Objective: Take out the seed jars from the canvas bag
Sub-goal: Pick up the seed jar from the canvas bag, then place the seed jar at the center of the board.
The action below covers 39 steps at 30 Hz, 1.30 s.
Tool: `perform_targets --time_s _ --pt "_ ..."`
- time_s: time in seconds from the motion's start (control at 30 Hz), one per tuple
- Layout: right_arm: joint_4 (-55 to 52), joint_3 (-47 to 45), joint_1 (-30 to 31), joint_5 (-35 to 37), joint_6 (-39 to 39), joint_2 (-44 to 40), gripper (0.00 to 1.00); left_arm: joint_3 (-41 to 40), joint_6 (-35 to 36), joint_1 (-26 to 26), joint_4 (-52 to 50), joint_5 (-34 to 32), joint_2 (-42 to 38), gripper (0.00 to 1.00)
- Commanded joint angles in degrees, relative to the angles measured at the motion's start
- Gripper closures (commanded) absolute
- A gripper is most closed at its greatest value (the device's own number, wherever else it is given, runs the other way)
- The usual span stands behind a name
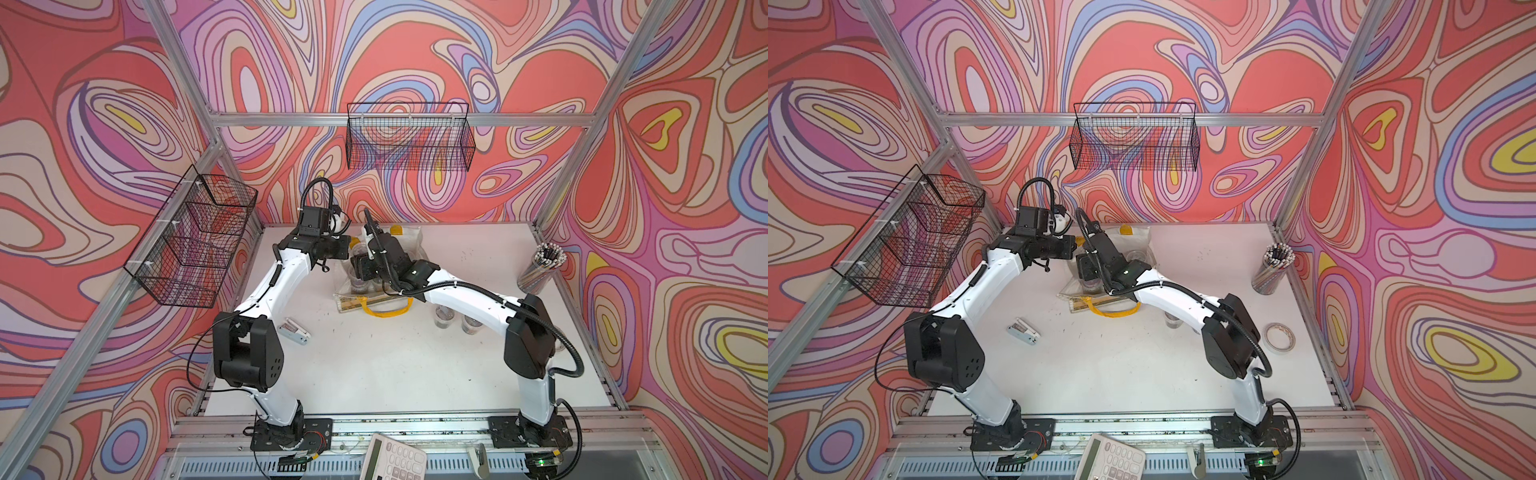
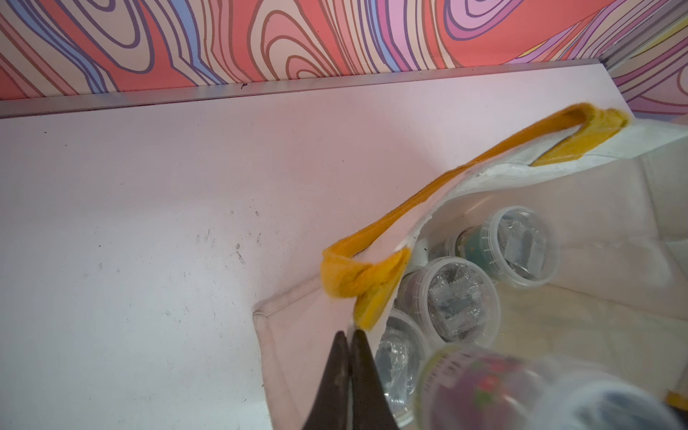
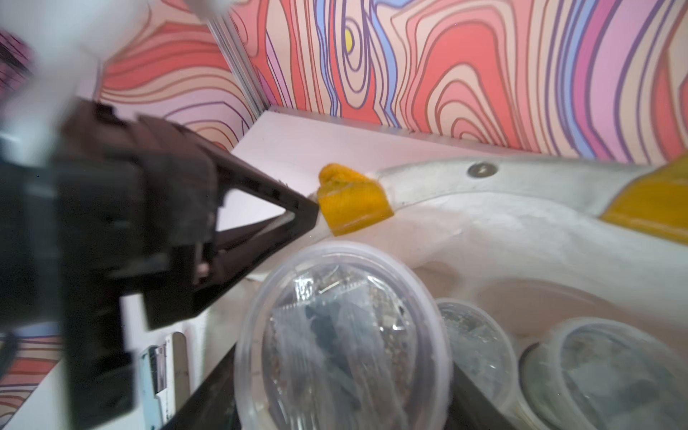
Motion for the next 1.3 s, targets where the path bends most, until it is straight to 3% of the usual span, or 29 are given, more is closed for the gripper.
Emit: perform_targets --time_s 0.0,0.43,0.77,1.03,1.27 --pt "3.07 -3.30 0.14 1.98 -0.28 -7.52 0.44 0.35 -0.51 0.00 -3.83 0.04 0.29 1.00" --pt "3.86 -27.72 0.04 11.07 1.78 -32.53 0.43 0.54 -0.83 0.01 -4.09 -0.32 0.56 1.00" --pt "4.13 -44.10 0.08 11.77 6.66 -45.41 0.43 0.55 -1.01 0.01 -4.10 -0.14 0.57 1.00" --pt "10.70 -57.48 1.00 7.95 9.68 -49.69 0.42 0.73 -1.02 0.00 -4.19 -0.17 0.48 1.00" --pt "19.10 -62.61 4.42 10.09 9.11 -45.56 0.42 1.07 -1.02 0.00 -4.44 -0.19 0.67 1.00"
